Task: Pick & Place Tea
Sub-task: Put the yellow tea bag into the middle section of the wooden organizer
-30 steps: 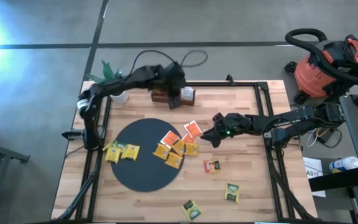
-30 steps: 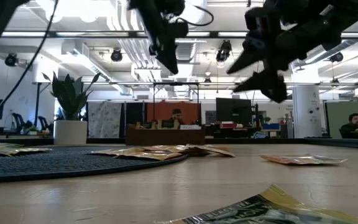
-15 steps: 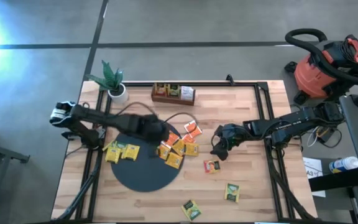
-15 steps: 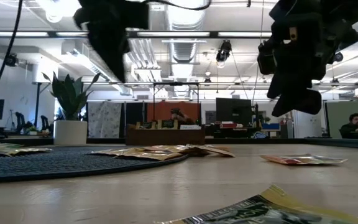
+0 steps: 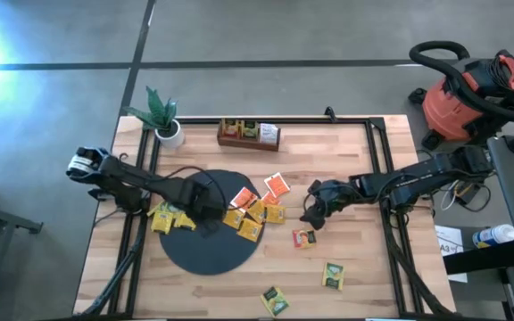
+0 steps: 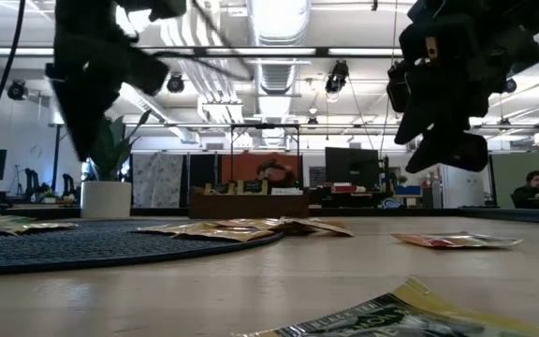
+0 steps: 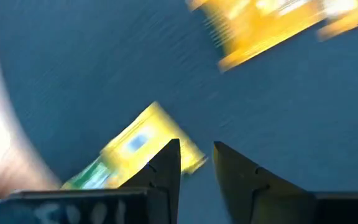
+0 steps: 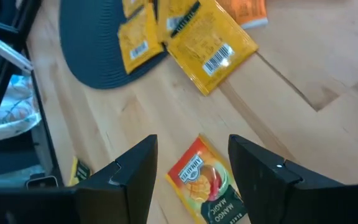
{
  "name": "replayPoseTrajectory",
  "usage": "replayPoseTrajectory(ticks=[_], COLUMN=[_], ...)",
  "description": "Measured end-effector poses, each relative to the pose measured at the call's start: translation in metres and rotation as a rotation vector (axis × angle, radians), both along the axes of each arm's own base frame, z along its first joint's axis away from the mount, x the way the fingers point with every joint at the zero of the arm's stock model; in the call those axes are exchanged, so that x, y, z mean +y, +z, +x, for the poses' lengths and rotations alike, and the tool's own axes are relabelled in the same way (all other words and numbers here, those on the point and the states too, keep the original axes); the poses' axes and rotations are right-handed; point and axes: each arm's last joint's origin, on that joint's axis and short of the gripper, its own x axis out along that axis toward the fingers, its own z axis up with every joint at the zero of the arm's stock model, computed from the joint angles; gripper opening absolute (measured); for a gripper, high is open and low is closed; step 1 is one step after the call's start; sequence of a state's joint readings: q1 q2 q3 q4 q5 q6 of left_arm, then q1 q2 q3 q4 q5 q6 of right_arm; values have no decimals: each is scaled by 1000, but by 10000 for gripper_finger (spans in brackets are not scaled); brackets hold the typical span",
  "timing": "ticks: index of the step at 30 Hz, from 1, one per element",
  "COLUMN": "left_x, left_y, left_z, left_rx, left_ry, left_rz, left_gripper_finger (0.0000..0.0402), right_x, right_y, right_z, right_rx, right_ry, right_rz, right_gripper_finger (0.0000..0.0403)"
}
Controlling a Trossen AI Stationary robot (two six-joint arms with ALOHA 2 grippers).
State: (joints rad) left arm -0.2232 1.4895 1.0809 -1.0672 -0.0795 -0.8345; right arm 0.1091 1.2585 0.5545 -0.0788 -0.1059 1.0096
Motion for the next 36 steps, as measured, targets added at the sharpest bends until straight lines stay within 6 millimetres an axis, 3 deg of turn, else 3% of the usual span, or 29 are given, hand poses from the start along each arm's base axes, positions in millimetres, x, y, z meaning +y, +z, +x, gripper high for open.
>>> replayPoseTrajectory(ticks=[5,9,13,18,36], left_x=[-8,6,24,32,35], left_y=[8,12,12,12,13], left_z=[29,40,41,42,44], left_rx=[-308,-418,-408,-401,-411], left_ry=[-113,-40,33,-8,-37], left_rz=[-30,33,55,82,96], left_gripper_finger=[87,87,87,87,87], right_x=[1,0,1,1,1], right_y=[-8,-12,-9,-5,-4], right_z=[1,4,11,16,17], right_rx=[57,74,21,-33,-45], right_ry=[-40,-103,-114,-116,-110], right_rz=[34,42,49,46,43], right_gripper_finger=[194,194,194,194,194])
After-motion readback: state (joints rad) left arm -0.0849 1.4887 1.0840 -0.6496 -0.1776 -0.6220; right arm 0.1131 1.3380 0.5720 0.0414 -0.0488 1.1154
